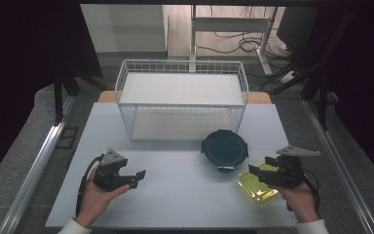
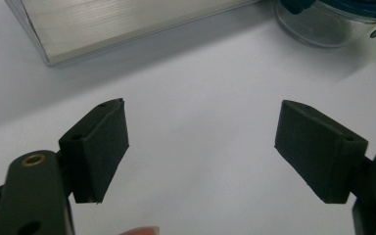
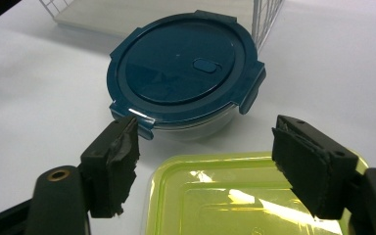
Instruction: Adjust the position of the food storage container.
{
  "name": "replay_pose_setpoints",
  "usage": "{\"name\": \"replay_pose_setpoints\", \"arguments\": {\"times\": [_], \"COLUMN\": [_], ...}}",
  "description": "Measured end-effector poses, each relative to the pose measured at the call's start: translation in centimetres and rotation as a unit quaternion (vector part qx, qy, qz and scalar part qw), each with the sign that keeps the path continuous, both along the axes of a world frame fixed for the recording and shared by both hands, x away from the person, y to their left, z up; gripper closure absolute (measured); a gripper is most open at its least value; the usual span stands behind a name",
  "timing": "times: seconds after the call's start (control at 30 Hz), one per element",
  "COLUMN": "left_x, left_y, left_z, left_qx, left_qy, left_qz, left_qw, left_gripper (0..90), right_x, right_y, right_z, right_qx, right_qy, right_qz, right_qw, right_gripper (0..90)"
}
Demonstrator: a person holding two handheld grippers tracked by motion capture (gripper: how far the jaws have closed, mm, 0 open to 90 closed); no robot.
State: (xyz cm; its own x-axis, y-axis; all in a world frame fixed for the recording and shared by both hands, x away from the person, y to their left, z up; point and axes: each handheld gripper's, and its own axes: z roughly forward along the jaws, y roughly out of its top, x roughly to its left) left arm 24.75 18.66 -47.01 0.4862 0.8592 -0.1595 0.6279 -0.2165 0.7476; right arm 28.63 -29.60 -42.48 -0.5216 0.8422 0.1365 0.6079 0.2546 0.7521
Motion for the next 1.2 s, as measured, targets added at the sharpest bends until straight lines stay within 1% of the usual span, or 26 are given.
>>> {"name": "replay_pose_setpoints", "arguments": {"times": [0.03, 0.1, 0.17, 0.3, 0.37, 0.4, 0.53, 0.57, 0.63, 0.67, 0.7, 0.73, 0.8, 0.87, 0.9, 0.93, 0.97, 1.0, 1.13, 1.17, 1.2], "left_x": [0.0, 0.0, 0.0, 0.0, 0.1, 0.1, 0.1, 0.1, 0.1, 0.1, 0.1, 0.1, 0.1, 0.1, 0.0, 0.0, 0.0, 0.0, 0.1, 0.1, 0.1], "left_y": [0.0, -0.1, -0.1, -0.2, -0.2, -0.2, -0.2, -0.3, -0.3, -0.3, -0.3, -0.3, -0.4, -0.4, -0.5, -0.5, -0.5, -0.5, -0.3, -0.2, -0.2], "left_z": [0.0, 0.0, 0.0, 0.0, -0.1, -0.1, -0.1, -0.1, -0.2, -0.2, -0.2, -0.2, -0.2, -0.2, -0.2, -0.2, -0.2, -0.2, -0.2, -0.2, -0.2], "left_qx": [0.0, 0.001, 0.004, 0.003, 0.003, 0.003, 0.002, 0.002, 0.003, 0.003, 0.003, 0.003, 0.002, 0.004, 0.004, 0.004, 0.005, 0.005, 0.005, 0.002, 0.002], "left_qy": [0.0, 0.001, 0.001, 0.003, 0.006, 0.006, 0.01, 0.01, 0.01, 0.011, 0.011, 0.012, 0.013, 0.013, 0.014, 0.014, 0.015, 0.015, 0.016, 0.016, 0.016], "left_qz": [-0.001, -0.002, -0.002, -0.002, -0.004, -0.004, -0.005, -0.005, -0.005, -0.005, -0.006, -0.006, -0.006, -0.008, -0.008, -0.008, -0.008, -0.008, -0.006, -0.004, -0.004], "left_qw": [1.0, 1.0, 1.0, 1.0, 1.0, 1.0, 0.9999, 0.9999, 0.9999, 0.9999, 0.9999, 0.9999, 0.9999, 0.9999, 0.9999, 0.9999, 0.9999, 0.9999, 0.9998, 0.9999, 0.9999], "left_gripper": [20.2, 20.2, 20.2, 20.2, 20.1, 20.2, 20.0, 20.0, 20.0, 20.0, 20.0, 20.0, 20.0, 20.0, 19.9, 19.9, 19.9, 19.9, 19.9, 19.9, 19.9], "right_x": [0.0, 0.1, 0.3, 0.7, 1.3, 1.3, 2.5, 2.5, 2.9, 3.2, 3.6, 3.6, 4.0, 4.6, 5.1, 5.1, 5.6, 5.6, 6.5, 6.8, 6.8], "right_y": [0.1, 0.1, 0.3, 0.2, 0.1, 0.1, -0.3, -0.3, -0.4, -0.4, -0.5, -0.5, -0.5, -0.4, -0.3, -0.3, -0.1, -0.1, 0.2, 0.3, 0.3], "right_z": [0.0, 0.0, 0.2, 0.4, 0.7, 0.7, 1.1, 1.1, 1.2, 1.3, 1.3, 1.3, 1.4, 1.4, 1.4, 1.4, 1.2, 1.2, 0.7, 0.6, 0.6], "right_qx": [-0.001, -0.003, -0.003, -0.004, -0.003, -0.003, -0.008, -0.008, -0.009, -0.01, -0.015, -0.015, -0.023, -0.029, -0.033, -0.033, -0.041, -0.041, -0.054, -0.058, -0.058], "right_qy": [0.004, 0.003, 0.008, 0.006, 0.009, 0.009, 0.009, 0.009, 0.012, 0.013, 0.018, 0.018, 0.022, 0.023, 0.03, 0.03, 0.036, 0.036, 0.045, 0.048, 0.048], "right_qz": [0.0, 0.003, -0.001, -0.003, -0.013, -0.013, -0.024, -0.024, -0.027, -0.027, -0.026, -0.026, -0.025, -0.026, -0.024, -0.024, -0.022, -0.022, -0.021, -0.019, -0.019], "right_qw": [1.0, 1.0, 1.0, 1.0, 0.9999, 0.9999, 0.9996, 0.9996, 0.9995, 0.9995, 0.9994, 0.9994, 0.9992, 0.999, 0.9987, 0.9987, 0.9983, 0.9983, 0.9973, 0.997, 0.997], "right_gripper": [26.4, 27.3, 28.9, 30.5, 32.3, 32.3, 37.3, 37.3, 40.0, 41.6, 45.4, 45.4, 50.2, 56.3, 62.2, 62.2, 66.7, 66.7, 76.4, 81.0, 81.0]}}
